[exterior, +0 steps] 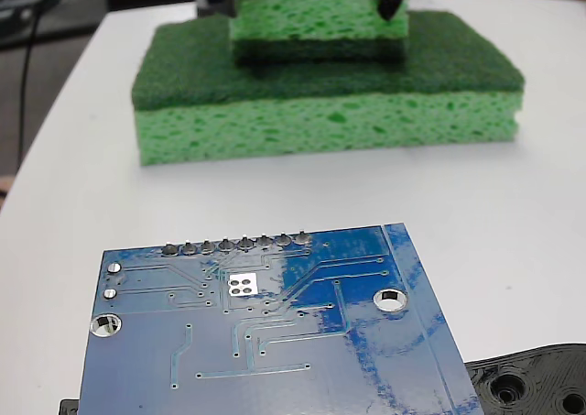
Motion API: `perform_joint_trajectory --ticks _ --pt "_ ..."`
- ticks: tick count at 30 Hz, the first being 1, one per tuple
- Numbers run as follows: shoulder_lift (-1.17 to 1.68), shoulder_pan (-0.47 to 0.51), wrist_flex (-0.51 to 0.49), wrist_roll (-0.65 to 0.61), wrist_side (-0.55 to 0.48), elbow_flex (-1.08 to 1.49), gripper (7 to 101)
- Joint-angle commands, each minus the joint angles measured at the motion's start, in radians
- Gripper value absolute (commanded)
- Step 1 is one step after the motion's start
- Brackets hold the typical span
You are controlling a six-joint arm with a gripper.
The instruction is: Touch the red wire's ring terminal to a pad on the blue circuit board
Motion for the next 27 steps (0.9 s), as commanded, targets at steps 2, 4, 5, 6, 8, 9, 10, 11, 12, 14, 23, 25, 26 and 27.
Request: perform_joint_trajectory --ticks 2,4,5,6,8,9,10,11,12,14,23,25,26,27 --pt "0.003 -0.002 -0.002 -0.003 0.002 -0.005 100.3" --pt "0.003 -0.005 -0.002 -0.003 0.002 -0.005 100.3" --pt "0.003 -0.005 -0.002 -0.003 0.002 -0.005 100.3" --pt "0.003 -0.005 -0.002 -0.002 0.002 -0.005 100.3" --pt "0.003 -0.005 -0.002 -0.002 0.002 -0.005 100.3" --pt "0.003 -0.005 -0.002 -0.002 0.002 -0.005 100.3" --pt "0.003 -0.005 -0.002 -0.002 0.002 -0.005 100.3" --pt "0.003 -0.005 -0.002 -0.002 0.002 -0.005 100.3" --pt "0.003 -0.005 -0.002 -0.002 0.002 -0.005 100.3" --pt "0.003 -0.005 -0.002 -0.002 0.002 -0.005 100.3" --pt "0.003 -0.005 -0.002 -0.002 0.003 -0.005 100.3" --pt "0.003 -0.005 -0.002 -0.002 0.003 -0.005 100.3" --pt "0.003 -0.006 -0.002 -0.002 0.005 -0.005 100.3" --pt "0.003 -0.009 -0.002 -0.002 0.009 -0.005 100.3"
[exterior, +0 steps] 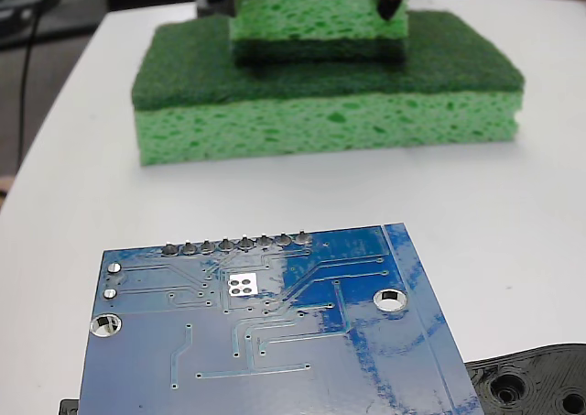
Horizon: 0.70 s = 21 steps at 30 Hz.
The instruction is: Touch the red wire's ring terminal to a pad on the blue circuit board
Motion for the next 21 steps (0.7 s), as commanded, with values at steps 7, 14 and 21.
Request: perform_joint_trajectory --ticks 7,14,21 --pt "0.003 -0.02 -0.003 0.005 0.025 -0.005 100.3" --pt "0.003 -0.02 -0.003 0.012 0.035 -0.005 100.3" --pt "0.003 -0.02 -0.003 0.012 0.035 -0.005 100.3"
